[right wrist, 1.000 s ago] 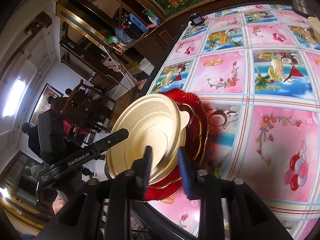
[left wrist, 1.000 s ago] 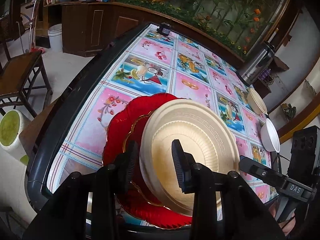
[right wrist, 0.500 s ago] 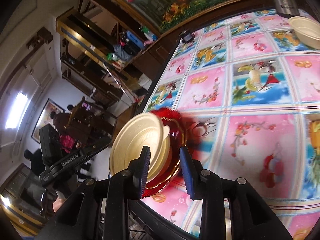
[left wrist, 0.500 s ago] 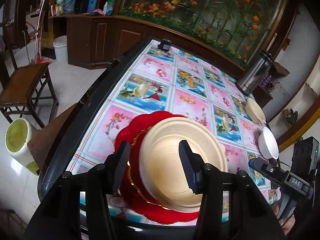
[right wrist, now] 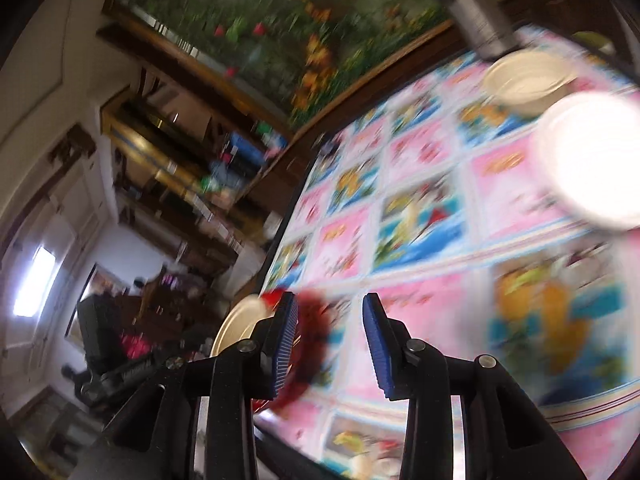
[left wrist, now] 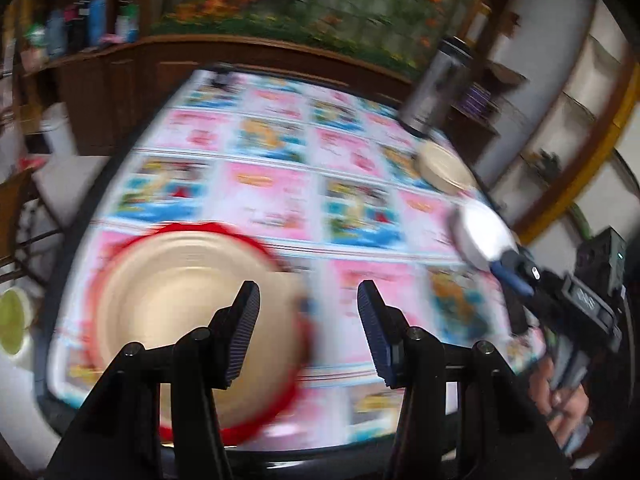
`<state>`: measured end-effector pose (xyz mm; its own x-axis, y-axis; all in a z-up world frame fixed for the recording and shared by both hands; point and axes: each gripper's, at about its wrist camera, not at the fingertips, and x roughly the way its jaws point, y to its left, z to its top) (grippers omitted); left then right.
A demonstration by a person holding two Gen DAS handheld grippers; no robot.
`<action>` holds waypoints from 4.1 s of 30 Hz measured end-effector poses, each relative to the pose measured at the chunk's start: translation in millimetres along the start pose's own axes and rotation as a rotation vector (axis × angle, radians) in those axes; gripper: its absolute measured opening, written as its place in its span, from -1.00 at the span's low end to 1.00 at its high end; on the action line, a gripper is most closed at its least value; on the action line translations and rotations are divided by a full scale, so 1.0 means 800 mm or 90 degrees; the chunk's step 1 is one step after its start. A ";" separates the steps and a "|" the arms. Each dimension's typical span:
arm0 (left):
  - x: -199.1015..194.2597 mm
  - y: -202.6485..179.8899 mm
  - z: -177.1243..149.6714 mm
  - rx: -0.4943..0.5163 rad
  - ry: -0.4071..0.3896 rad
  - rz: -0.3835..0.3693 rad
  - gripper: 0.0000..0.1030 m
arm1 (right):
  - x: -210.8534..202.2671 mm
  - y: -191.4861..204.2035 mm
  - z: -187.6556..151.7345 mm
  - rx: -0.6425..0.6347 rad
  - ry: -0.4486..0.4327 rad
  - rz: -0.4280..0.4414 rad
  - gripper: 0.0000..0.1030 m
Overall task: Organize plates and bowls
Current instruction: 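Move the left tool to another white foam plate, then grasp the white foam plate rim with the left tool and lift, then carry the white foam plate over the red plate stack with the left tool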
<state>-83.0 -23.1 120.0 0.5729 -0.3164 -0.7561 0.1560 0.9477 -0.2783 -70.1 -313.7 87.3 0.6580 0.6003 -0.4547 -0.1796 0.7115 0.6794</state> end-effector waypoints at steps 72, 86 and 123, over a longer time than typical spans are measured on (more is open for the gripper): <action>0.127 -0.117 -0.074 0.188 0.039 0.048 -0.55 | 0.009 -0.031 -0.064 -0.135 0.070 -0.241 -0.62; 0.118 -0.126 -0.079 0.217 0.002 0.062 -0.55 | 0.002 -0.027 -0.061 -0.132 0.048 -0.239 -0.65; 0.005 -0.079 -0.043 0.175 -0.117 0.065 -0.53 | 0.010 0.067 -0.033 -0.210 0.040 -0.172 -0.64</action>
<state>-117.9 -85.7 114.4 0.7280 -0.2304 -0.6457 0.2873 0.9577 -0.0177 -93.8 -260.9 104.4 0.6695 0.3897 -0.6323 -0.2374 0.9189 0.3149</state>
